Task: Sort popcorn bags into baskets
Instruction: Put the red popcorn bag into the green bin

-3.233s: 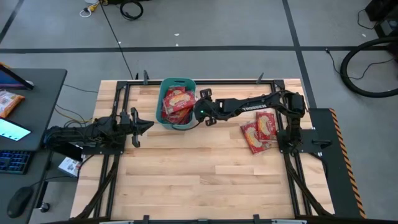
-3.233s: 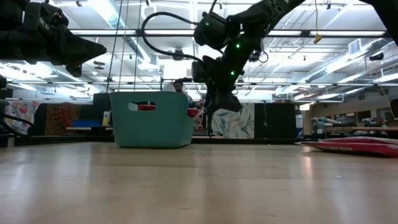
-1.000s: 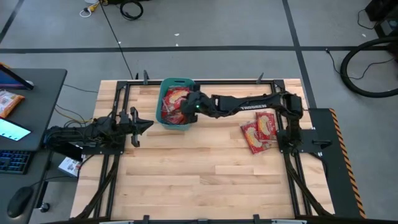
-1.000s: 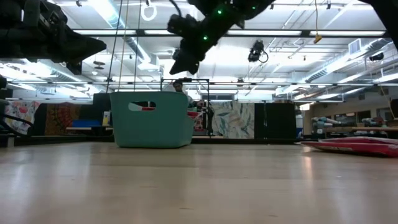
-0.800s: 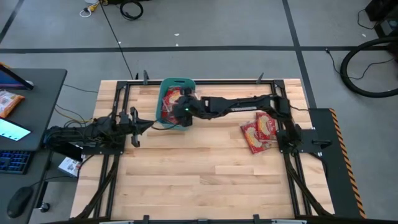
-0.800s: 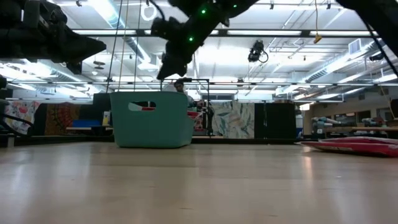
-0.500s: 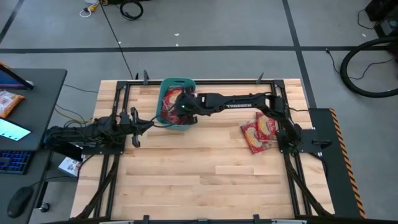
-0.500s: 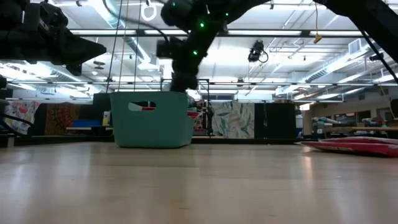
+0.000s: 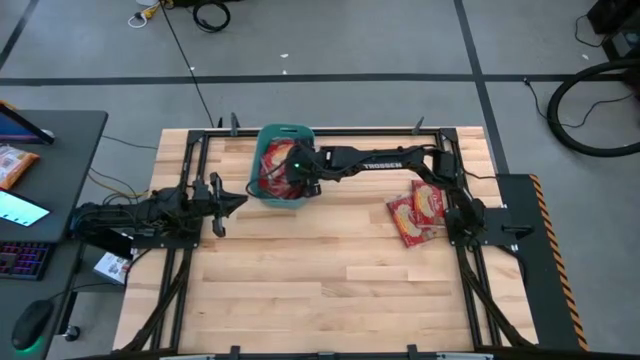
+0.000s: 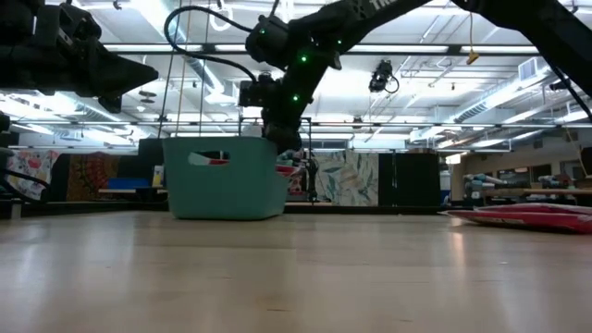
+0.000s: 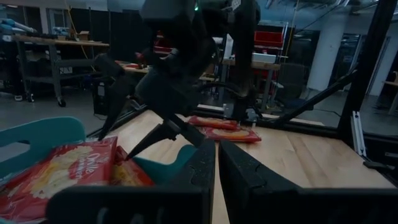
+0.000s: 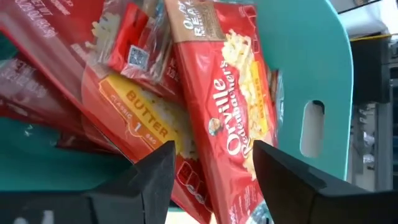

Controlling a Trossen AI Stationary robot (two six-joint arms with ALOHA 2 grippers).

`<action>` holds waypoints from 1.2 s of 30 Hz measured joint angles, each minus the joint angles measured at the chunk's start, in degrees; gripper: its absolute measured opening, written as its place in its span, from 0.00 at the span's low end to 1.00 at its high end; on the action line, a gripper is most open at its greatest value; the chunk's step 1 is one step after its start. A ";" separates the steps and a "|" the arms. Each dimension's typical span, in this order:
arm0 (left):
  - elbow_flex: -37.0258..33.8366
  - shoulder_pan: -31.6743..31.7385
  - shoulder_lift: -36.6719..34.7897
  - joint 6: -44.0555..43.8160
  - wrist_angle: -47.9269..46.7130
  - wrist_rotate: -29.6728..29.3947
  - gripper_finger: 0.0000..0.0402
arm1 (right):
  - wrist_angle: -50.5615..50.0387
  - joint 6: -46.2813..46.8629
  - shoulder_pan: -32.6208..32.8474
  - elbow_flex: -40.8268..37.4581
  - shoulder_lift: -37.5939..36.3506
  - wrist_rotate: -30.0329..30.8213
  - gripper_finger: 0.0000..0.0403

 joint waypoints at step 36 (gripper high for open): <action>-0.02 0.00 0.00 0.04 -1.53 0.00 0.06 | 10.46 -19.69 -6.33 -5.67 0.06 -3.72 0.47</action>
